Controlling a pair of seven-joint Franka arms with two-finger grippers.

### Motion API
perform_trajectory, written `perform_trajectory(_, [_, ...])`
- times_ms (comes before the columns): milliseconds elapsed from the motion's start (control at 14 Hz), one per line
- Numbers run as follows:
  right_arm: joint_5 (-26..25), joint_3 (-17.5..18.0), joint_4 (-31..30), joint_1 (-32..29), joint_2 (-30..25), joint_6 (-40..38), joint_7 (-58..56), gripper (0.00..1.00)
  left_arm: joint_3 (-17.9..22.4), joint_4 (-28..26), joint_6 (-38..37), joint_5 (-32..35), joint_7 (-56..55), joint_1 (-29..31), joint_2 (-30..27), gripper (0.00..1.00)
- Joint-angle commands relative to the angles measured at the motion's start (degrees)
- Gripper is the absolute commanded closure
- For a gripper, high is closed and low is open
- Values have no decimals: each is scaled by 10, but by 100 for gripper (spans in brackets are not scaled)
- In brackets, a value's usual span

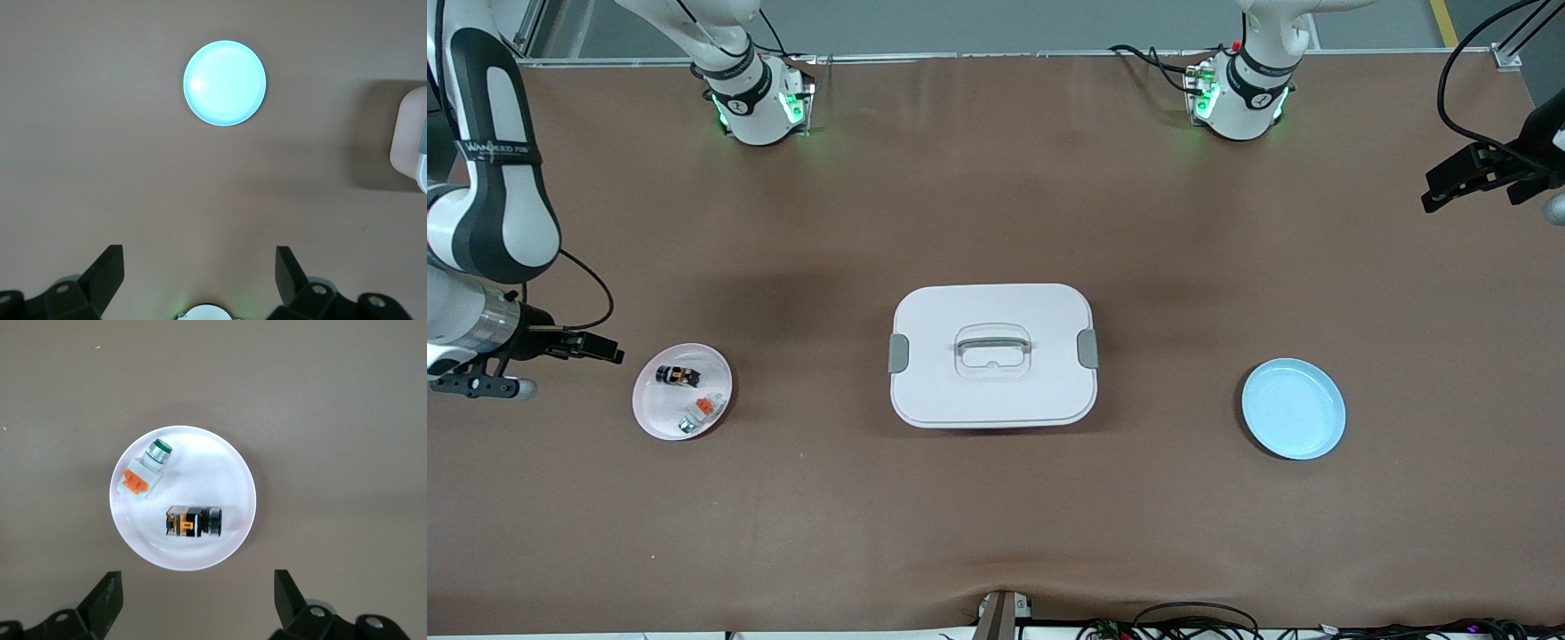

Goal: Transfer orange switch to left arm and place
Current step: 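Reach the right gripper down to the black switch on the white plate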

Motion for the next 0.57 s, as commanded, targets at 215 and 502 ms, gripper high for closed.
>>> perform_trajectory(215, [11,9,-10,-9,39,68,-23,0,0,-4,14,-7,7,0,-1,0])
perform_trajectory(502, [11,11,-52,-6,41,133,-22,0,-1,-4,19,-7,6,-2,4,0])
